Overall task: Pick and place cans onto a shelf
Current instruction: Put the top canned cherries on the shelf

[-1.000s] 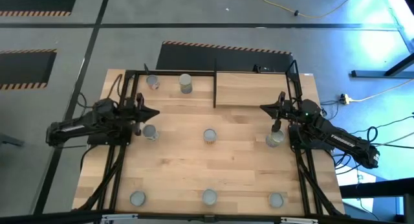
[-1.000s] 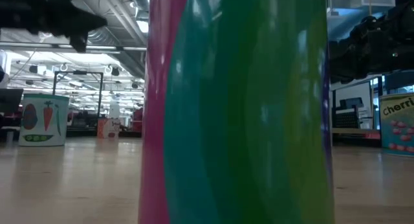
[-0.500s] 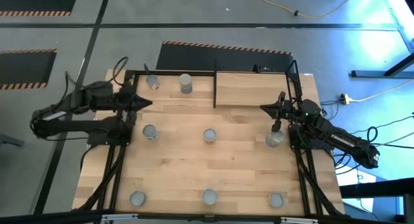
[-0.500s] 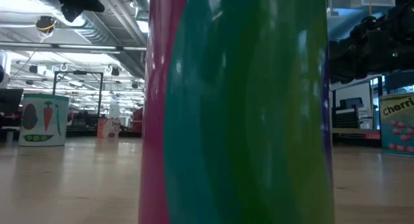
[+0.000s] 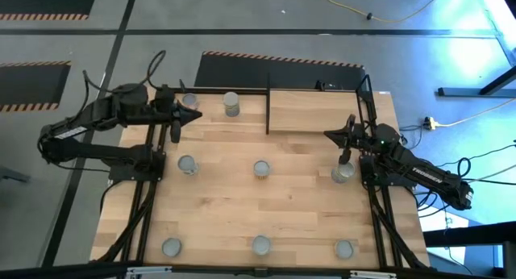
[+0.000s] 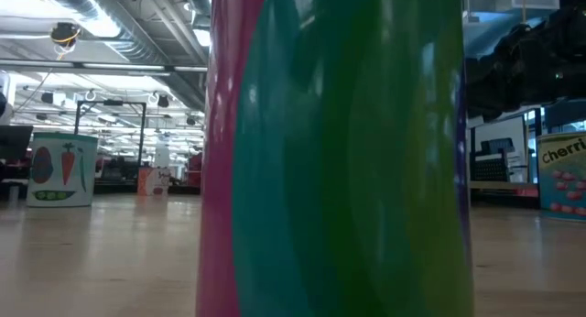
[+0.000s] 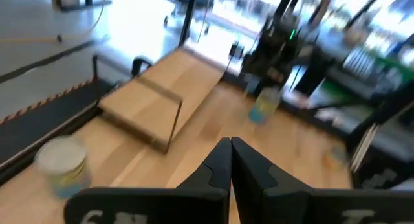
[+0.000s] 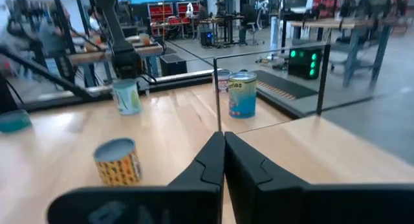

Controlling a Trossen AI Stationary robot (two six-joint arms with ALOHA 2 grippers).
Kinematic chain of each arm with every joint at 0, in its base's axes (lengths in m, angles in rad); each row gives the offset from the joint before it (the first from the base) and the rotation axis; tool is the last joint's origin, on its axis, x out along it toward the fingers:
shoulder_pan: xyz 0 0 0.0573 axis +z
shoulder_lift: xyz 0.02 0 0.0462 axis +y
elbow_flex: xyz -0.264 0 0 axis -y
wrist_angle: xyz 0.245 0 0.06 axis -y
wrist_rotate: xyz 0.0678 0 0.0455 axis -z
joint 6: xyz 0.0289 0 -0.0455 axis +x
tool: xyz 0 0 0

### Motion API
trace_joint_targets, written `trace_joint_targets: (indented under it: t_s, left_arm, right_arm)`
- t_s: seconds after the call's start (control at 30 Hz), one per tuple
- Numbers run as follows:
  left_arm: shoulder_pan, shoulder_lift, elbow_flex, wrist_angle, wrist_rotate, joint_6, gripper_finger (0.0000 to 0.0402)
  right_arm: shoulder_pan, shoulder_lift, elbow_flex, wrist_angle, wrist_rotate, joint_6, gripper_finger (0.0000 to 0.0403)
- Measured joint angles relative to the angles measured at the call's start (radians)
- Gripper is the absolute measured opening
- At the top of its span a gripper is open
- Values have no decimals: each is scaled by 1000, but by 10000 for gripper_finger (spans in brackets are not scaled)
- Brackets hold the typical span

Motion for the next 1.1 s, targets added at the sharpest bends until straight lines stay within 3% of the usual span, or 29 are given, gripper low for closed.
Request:
trace_joint_targets:
  t_s: [0.27,0.43,0.63,0.83,1.1]
  left_arm:
    - [0,-8,0,73,1,-29,0]
    - [0,-6,0,68,-53,-13,0]
    - [0,9,0,22,-148,54,0]
    - [29,67,1,-118,-267,-20,0]
    - [152,206,8,-172,-193,25,0]
  right_arm:
    - [0,0,0,1,-18,88,14]
    - [1,1,41,-2,-47,77,11]
    - [0,1,197,-143,-38,-27,7]
    - [1,51,394,-430,68,-72,6]
    - [1,212,537,-482,145,-5,7]
